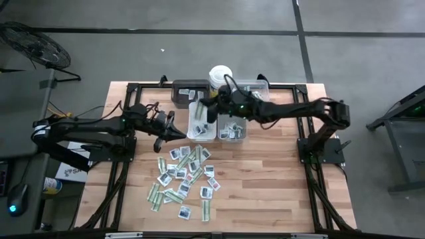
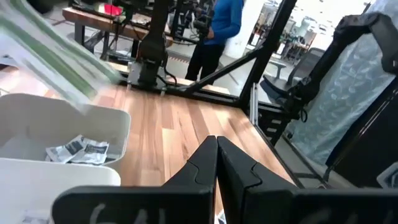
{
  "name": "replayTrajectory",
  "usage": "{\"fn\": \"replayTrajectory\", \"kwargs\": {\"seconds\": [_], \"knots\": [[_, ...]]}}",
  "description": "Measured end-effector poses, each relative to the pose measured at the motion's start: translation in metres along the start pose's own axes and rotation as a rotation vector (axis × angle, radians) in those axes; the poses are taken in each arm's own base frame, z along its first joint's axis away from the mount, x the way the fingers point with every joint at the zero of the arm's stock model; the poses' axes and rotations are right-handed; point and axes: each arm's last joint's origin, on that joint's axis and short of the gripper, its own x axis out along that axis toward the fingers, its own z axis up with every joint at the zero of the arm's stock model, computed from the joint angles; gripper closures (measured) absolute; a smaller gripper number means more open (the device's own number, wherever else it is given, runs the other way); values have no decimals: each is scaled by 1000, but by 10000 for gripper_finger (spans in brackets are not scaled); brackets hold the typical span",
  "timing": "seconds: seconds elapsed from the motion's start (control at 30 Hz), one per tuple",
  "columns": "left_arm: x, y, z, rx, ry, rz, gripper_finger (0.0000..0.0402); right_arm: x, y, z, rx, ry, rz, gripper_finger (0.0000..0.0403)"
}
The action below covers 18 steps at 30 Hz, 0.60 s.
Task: Pick & Place First Aid Supplies
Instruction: Put the band aid into the transparent bin
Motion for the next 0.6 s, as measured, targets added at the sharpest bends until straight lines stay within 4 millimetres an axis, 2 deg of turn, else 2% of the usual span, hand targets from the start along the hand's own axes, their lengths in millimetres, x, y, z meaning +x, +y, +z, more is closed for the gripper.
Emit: {"fn": "replayTrajectory", "kwargs": {"seconds": [0.17,0.37,0.5,0.6], "knots": [[-7,-3,2,34,-1,31,401,-34,-6,35,-66,-31,-198,403],[-18,-7,3,54,-2,89,401,-91,-17,73,-114,-30,-419,403],[-23,-9,4,64,-6,131,401,-129,-28,79,-124,1,-541,403],[-27,-11,5,79,-10,142,401,-150,-38,71,-93,-6,-586,403]]}}
